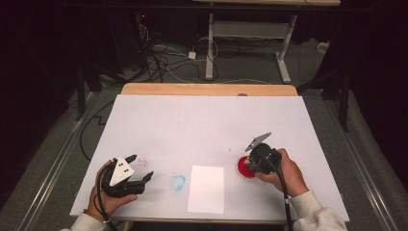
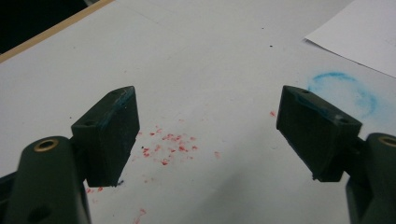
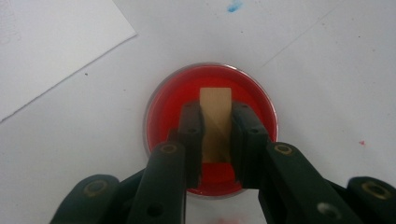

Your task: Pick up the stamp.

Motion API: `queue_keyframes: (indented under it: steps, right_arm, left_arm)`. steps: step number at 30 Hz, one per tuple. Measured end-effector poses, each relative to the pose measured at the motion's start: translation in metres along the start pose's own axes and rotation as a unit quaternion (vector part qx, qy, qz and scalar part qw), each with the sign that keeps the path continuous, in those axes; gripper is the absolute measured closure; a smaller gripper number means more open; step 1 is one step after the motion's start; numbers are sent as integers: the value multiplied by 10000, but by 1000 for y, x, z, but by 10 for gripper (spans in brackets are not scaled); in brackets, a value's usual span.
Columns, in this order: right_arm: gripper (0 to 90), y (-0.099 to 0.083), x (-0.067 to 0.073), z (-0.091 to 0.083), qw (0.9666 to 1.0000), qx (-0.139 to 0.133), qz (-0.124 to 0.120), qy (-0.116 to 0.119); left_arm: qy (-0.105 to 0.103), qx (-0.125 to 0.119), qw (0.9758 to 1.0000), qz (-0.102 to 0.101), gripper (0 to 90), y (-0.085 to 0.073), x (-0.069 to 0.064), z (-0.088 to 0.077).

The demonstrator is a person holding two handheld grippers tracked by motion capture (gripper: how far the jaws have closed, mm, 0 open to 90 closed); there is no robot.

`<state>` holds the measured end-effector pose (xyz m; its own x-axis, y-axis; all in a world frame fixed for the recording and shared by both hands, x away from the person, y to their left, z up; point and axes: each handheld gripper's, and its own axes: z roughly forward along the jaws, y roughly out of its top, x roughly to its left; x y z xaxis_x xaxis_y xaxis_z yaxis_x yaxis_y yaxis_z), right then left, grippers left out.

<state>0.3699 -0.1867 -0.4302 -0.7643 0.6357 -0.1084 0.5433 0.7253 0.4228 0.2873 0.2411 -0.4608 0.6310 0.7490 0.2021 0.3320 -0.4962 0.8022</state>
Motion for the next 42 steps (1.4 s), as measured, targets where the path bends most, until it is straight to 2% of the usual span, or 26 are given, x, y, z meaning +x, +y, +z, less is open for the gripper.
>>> queue_keyframes:
  steps: [11,16,17,19,20,23,30,39,42]
  right_arm:
    - [763,0,3,1,9999,9,-97,-91]
    - [762,-2,-1,-1,10000,-60,1,-17]
    - [761,-2,-3,-5,9999,-119,3,-72]
    - [761,-3,-7,-17,9993,-381,52,-26]
    - [761,-3,-7,-17,9993,-381,52,-26]
    - [760,-3,-8,-40,9972,-743,55,-45]
    - [760,-1,0,-57,9953,-965,-86,-83]
    - [760,1,6,-58,9952,-942,-236,-73]
    - [760,0,4,-48,9969,-753,-209,-42]
  left_arm:
    - [51,0,10000,-12,210,1,0,-1]
    - [23,6,10000,-5,206,1,0,0]
    - [23,6,10000,-5,206,1,0,0]
    - [16,13,10000,-10,206,0,0,1]
    - [10,19,10000,-14,206,0,0,1]
    - [1,42,10000,-6,206,0,0,2]
    - [-20,59,10000,4,206,1,-1,3]
    - [-54,65,10000,-2,206,1,-1,3]
    - [-49,69,10000,11,206,1,-1,3]
